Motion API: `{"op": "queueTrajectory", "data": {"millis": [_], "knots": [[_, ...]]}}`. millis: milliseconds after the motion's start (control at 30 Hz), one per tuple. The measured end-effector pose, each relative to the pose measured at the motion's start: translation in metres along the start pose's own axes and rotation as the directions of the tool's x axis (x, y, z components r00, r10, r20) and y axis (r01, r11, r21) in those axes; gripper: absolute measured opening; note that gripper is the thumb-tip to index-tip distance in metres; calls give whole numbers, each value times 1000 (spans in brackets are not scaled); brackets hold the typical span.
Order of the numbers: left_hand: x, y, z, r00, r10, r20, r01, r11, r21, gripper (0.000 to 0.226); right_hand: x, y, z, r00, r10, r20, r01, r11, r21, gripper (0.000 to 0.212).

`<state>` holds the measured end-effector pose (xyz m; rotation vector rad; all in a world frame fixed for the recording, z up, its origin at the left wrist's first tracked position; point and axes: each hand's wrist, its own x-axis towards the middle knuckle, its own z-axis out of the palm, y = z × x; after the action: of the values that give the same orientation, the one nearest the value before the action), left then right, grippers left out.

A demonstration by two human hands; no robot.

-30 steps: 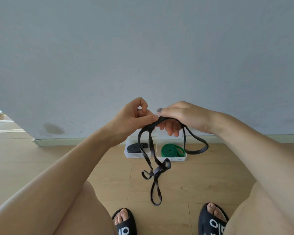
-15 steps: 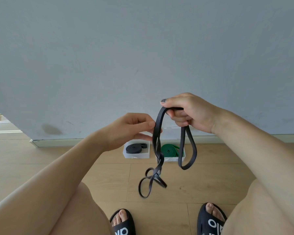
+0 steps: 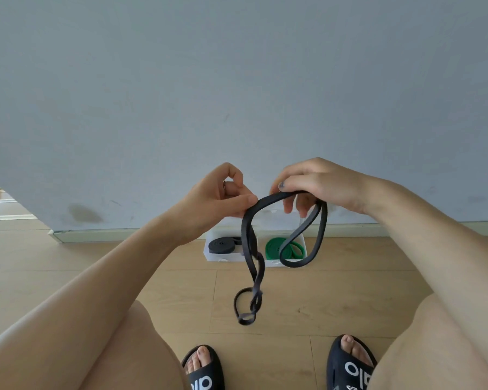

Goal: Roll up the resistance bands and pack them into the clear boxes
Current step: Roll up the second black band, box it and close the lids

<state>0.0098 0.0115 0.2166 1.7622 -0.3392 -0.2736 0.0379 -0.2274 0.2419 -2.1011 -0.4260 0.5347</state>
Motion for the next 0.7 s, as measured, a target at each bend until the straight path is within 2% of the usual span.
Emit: {"op": "queueTrajectory", "data": {"millis": [100,233,300,367,433,533,600,700], "knots": [[1,3,2,1000,1,-12,-1,1000,-12,23,1,-3,5,1000,-23,-12,22,995,-99,28],[4,2,2,1000,-2,-16,2,1000,-9,22,5,-9,20,995,-79,53,79,997,16,36],[3,1,3,1000,-16,-5,16,1000,5,21,8,-9,25,992,-112,60,114,993,-29,36],[1,-1,5,999,-28,27,28,1000,0,16,9,-8,25,991,-115,63,117,993,-31,35],[-1,-2,5,996,-57,74,58,998,-20,9,8,-7,22,991,-114,71,111,993,47,34],[-3,-3,2,983,-87,164,97,994,-53,20,7,-8,19,992,-105,74,94,986,138,36],[-6,-4,-1,978,-82,193,99,992,-79,13,7,-6,17,993,-92,67,82,986,144,39],[-9,-4,-3,977,-79,197,74,997,31,10,5,-6,12,996,-73,55,66,990,128,35]]}}
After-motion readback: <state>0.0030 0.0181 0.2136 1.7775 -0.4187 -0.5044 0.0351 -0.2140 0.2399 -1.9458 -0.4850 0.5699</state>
